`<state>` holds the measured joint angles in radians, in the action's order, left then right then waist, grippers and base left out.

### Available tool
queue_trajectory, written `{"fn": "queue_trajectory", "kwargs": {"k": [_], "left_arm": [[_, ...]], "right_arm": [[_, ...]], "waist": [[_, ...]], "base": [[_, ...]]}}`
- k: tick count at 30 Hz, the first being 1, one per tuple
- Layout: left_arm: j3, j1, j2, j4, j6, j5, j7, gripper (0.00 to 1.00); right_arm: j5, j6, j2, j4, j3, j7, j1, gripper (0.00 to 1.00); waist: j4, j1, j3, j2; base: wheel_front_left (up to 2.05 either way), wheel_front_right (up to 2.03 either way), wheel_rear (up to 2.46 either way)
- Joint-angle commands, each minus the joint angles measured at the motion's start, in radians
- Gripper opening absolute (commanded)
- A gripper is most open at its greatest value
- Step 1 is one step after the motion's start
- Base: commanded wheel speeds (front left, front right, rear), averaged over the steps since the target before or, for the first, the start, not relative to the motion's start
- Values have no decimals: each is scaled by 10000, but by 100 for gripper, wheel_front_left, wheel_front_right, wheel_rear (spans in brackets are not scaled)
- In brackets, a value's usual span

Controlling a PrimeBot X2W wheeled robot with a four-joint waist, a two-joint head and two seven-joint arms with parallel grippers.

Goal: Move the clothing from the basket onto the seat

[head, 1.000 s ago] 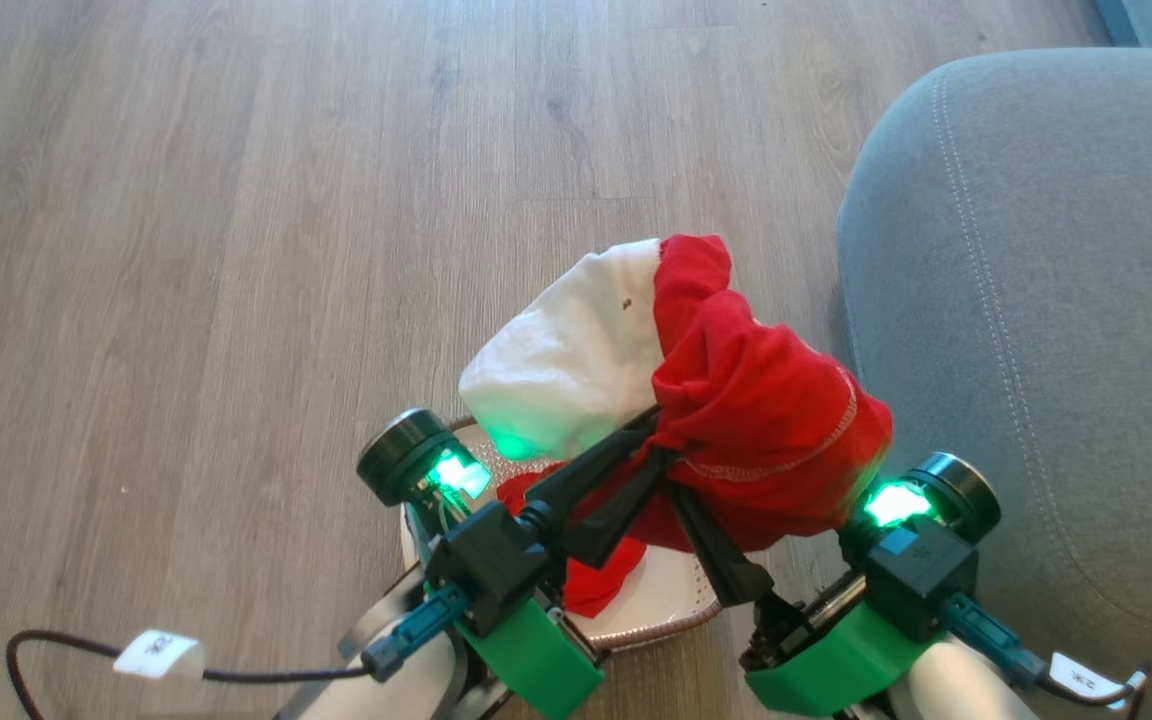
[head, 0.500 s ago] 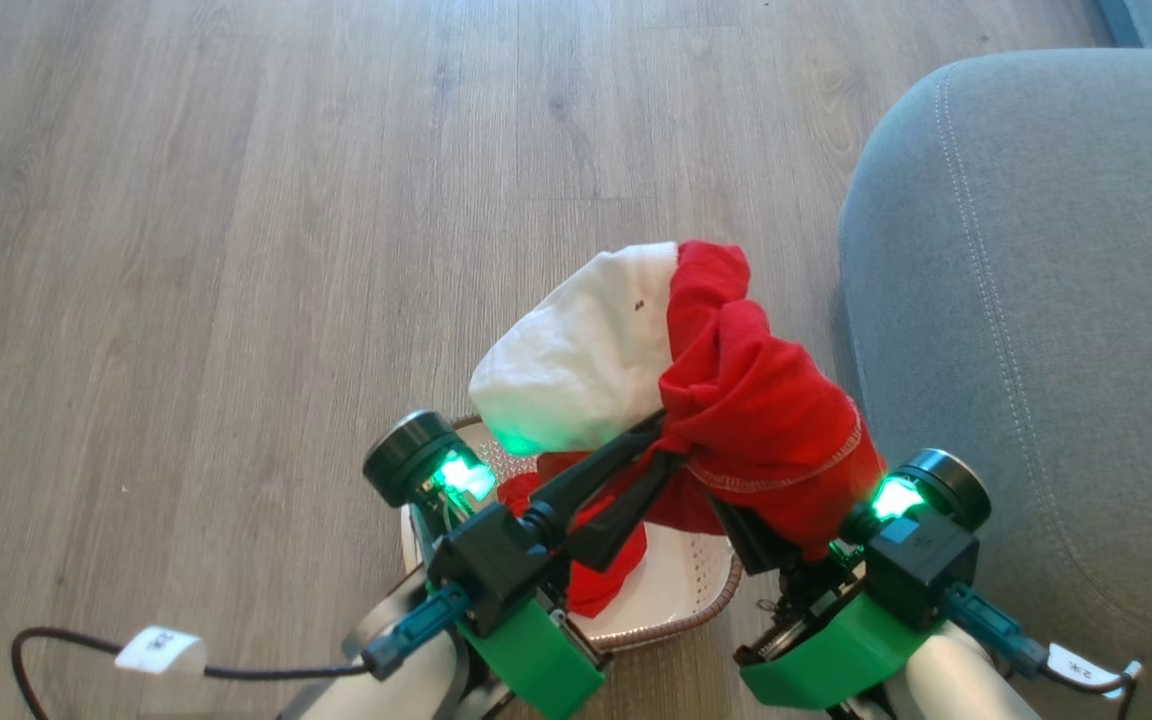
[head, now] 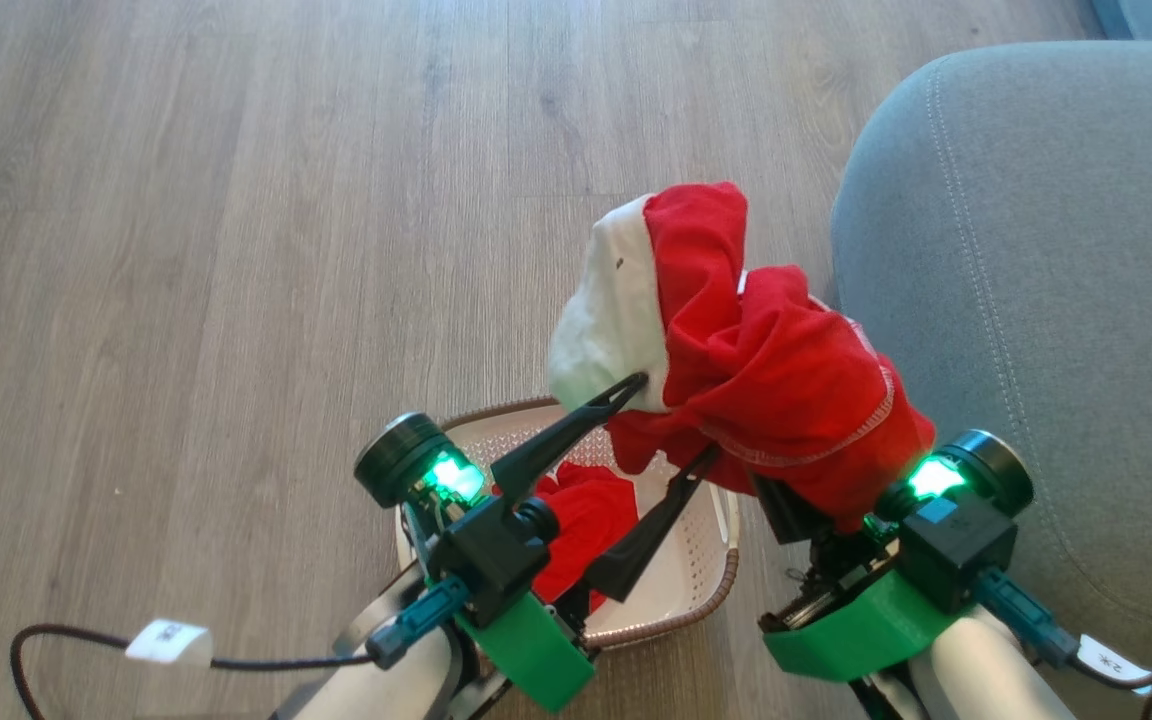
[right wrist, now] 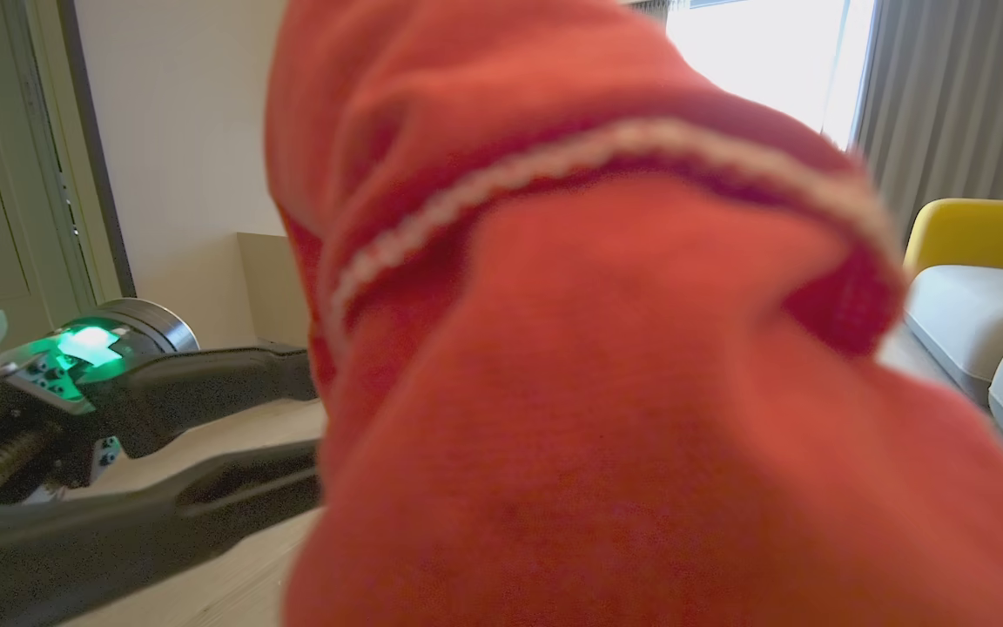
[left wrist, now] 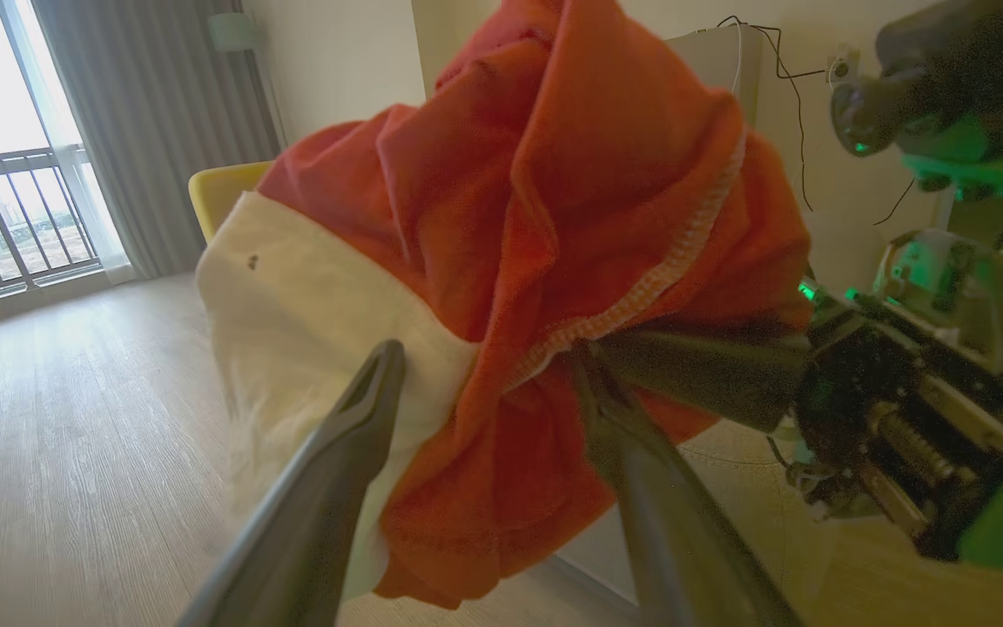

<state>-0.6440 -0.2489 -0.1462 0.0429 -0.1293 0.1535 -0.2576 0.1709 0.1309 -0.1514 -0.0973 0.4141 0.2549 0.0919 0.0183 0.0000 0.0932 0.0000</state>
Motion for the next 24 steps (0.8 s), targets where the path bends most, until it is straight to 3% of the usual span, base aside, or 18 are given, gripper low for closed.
{"fn": "queue_trajectory", "kwargs": {"k": [1,15,24], "left_arm": [[396,-304,-51,232,-13,-74,-42,100],[791,-91,-78,-151,-13,-279,-42,100],[988,222,-116,-461,-13,-434,-42,100]], "right_arm": [[-190,-2,179,-451,76,69,405,0],[-984,-2,262,-418,-1051,69,298,0],[-1825,-2,411,20,-2557,69,46,0]], "waist": [[8,0,8,0],[56,0,-18,0],[81,0,-82,0]], "base": [[0,0,0],[0,0,0],[0,0,0]]}}
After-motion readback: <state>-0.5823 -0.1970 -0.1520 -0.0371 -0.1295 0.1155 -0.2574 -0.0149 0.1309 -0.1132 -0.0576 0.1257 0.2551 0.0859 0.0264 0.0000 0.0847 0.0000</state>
